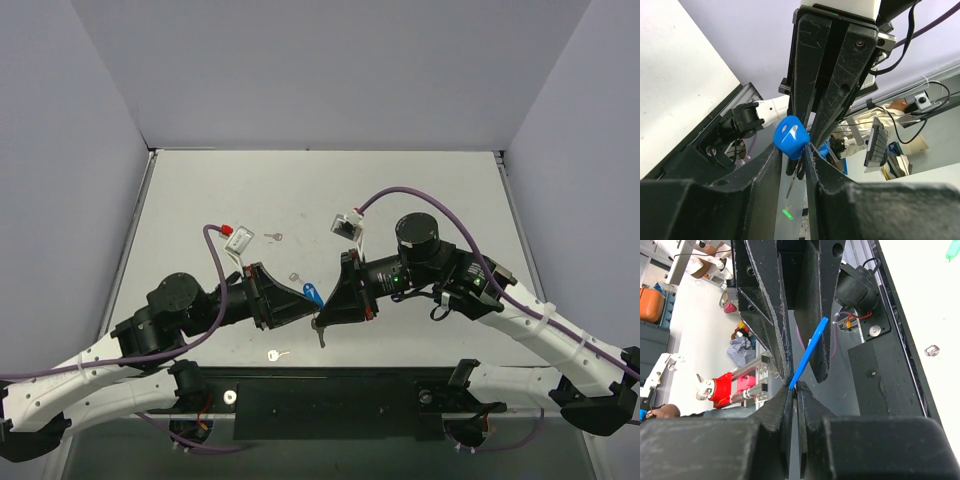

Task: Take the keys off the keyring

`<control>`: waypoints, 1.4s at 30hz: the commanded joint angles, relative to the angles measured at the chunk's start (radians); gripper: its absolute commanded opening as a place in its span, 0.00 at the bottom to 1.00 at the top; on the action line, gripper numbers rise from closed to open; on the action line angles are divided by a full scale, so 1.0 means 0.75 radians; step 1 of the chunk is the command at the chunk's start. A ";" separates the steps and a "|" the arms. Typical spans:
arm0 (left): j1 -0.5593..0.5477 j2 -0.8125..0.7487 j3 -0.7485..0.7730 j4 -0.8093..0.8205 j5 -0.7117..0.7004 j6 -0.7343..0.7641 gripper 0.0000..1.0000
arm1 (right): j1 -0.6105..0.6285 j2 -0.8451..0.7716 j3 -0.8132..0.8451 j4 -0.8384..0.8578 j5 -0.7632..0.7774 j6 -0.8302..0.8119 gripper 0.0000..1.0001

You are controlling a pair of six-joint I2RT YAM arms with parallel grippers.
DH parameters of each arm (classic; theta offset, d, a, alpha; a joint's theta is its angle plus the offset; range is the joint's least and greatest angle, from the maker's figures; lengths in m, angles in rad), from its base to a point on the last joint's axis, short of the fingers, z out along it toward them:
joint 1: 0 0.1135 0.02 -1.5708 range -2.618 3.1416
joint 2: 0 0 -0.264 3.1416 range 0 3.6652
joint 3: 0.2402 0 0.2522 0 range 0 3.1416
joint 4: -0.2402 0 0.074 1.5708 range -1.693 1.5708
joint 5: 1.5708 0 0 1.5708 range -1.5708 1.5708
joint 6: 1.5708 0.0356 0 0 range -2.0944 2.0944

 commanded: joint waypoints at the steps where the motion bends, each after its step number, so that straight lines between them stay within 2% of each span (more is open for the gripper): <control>1: -0.026 0.018 0.020 0.035 0.023 0.032 0.32 | 0.007 0.003 0.028 0.097 0.000 -0.008 0.00; 6: -0.030 0.000 0.020 0.012 0.025 0.042 0.27 | 0.007 0.005 0.032 0.097 0.002 -0.006 0.00; 10: -0.030 -0.012 0.020 -0.014 0.033 0.059 0.09 | 0.007 0.013 0.034 0.111 0.002 0.008 0.00; 11: -0.030 -0.014 0.020 -0.024 0.035 0.059 0.02 | 0.007 0.020 0.030 0.119 0.002 0.014 0.00; 12: -0.030 -0.021 0.020 -0.033 0.035 0.061 0.00 | 0.007 0.022 0.030 0.133 -0.002 0.022 0.00; 18: -0.030 -0.047 0.008 -0.045 0.015 0.061 0.00 | 0.007 0.036 0.030 0.191 0.004 0.065 0.01; 20: -0.030 -0.053 0.010 -0.049 -0.002 0.061 0.00 | 0.007 0.034 0.024 0.221 0.000 0.088 0.09; 21: -0.030 -0.057 0.016 -0.049 -0.006 0.061 0.00 | 0.007 0.036 0.020 0.234 -0.002 0.104 0.19; 23: -0.030 -0.066 0.028 -0.059 -0.045 0.059 0.00 | 0.005 0.028 0.001 0.293 -0.002 0.147 0.28; 26: -0.030 -0.088 0.014 -0.033 -0.136 0.028 0.00 | 0.007 0.001 -0.082 0.507 0.000 0.247 0.46; 28: -0.030 -0.108 0.000 -0.006 -0.175 0.010 0.00 | 0.007 -0.023 -0.140 0.634 0.030 0.317 0.50; 35: -0.030 -0.121 -0.002 0.026 -0.298 -0.039 0.00 | 0.017 -0.105 -0.301 1.090 0.184 0.540 0.51; 42: -0.030 -0.125 -0.029 0.123 -0.392 -0.099 0.00 | 0.041 -0.122 -0.355 1.238 0.268 0.601 0.51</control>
